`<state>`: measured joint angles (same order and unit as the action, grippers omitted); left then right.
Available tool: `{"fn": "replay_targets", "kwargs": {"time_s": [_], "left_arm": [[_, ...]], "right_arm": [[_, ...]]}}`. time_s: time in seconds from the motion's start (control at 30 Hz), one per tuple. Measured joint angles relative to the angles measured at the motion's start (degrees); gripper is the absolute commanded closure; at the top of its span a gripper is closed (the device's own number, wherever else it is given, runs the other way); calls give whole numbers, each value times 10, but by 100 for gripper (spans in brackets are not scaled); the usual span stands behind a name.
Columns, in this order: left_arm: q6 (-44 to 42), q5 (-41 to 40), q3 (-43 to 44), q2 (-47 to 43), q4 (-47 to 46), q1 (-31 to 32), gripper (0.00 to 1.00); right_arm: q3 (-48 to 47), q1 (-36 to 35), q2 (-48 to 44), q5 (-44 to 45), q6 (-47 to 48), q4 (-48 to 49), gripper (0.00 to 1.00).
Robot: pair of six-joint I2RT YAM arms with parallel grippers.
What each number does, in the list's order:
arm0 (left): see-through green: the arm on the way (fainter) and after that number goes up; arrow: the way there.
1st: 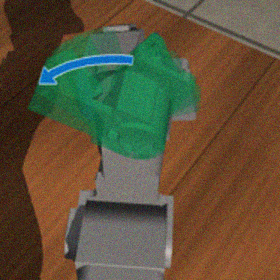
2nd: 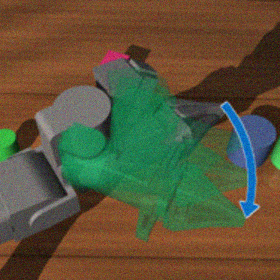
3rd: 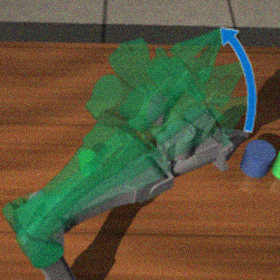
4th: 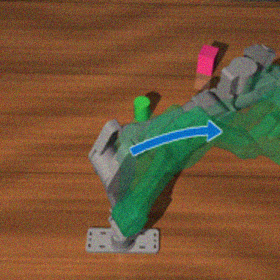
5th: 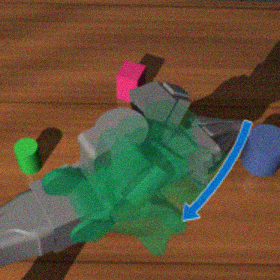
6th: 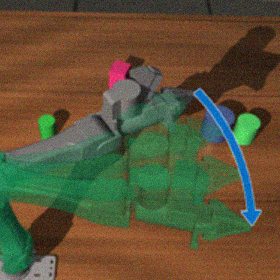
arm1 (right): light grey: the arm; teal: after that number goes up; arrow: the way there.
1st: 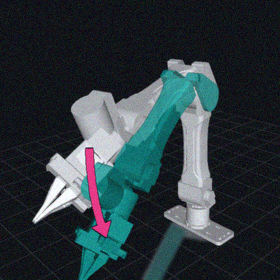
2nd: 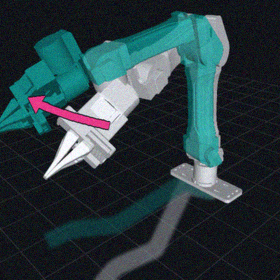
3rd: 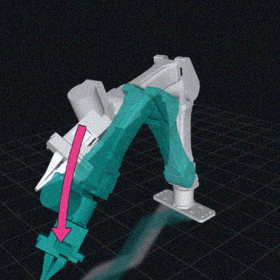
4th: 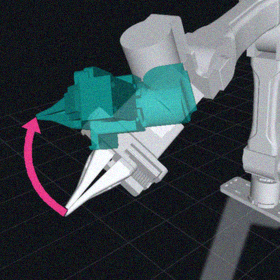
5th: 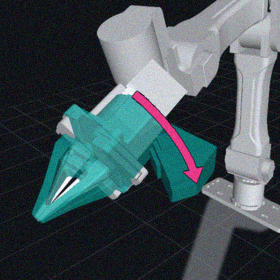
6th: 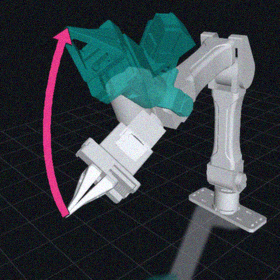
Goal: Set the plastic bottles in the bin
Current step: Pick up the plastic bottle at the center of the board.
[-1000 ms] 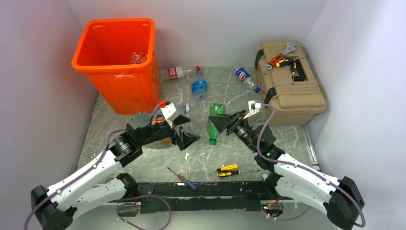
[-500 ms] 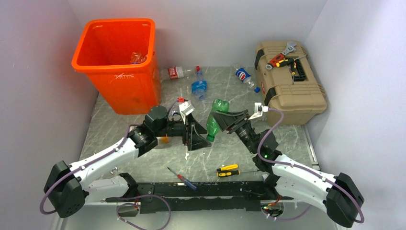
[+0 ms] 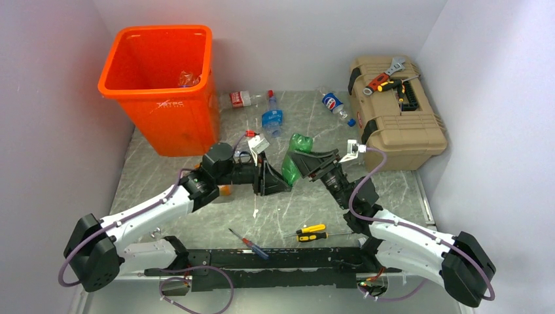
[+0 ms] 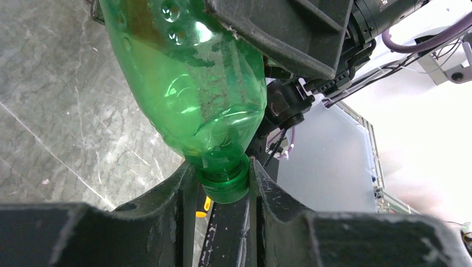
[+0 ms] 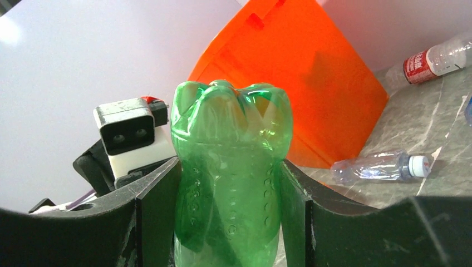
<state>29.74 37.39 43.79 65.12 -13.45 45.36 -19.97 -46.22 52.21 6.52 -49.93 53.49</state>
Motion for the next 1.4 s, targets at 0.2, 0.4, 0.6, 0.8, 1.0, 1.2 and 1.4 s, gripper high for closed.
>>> {"fn": "replay_targets", "kwargs": {"time_s": [0.2, 0.4, 0.6, 0.8, 1.0, 1.2, 1.4], "left_arm": [[-2, -10, 9, 1, 16, 4, 100], [-31, -34, 24, -4, 56, 9, 100], [-116, -112, 71, -49, 159, 10, 100], [-254, -179, 158, -73, 266, 10, 100], [-521, -228, 203, -82, 388, 21, 100], [-851, -289, 106, -132, 418, 45, 100], [-1112, -346, 30, -135, 379, 55, 100]], "right_arm": [[1, 1, -1, 0, 3, 2, 56], [-7, 0, -24, -11, 7, -49, 3], [-96, -2, -107, -17, 60, -286, 0], [-205, -2, -159, -17, 135, -488, 0], [-324, -2, -193, 10, 205, -686, 0], [-472, -1, -157, 17, 226, -824, 0], [-506, -1, -50, -63, 248, -913, 0]]}}
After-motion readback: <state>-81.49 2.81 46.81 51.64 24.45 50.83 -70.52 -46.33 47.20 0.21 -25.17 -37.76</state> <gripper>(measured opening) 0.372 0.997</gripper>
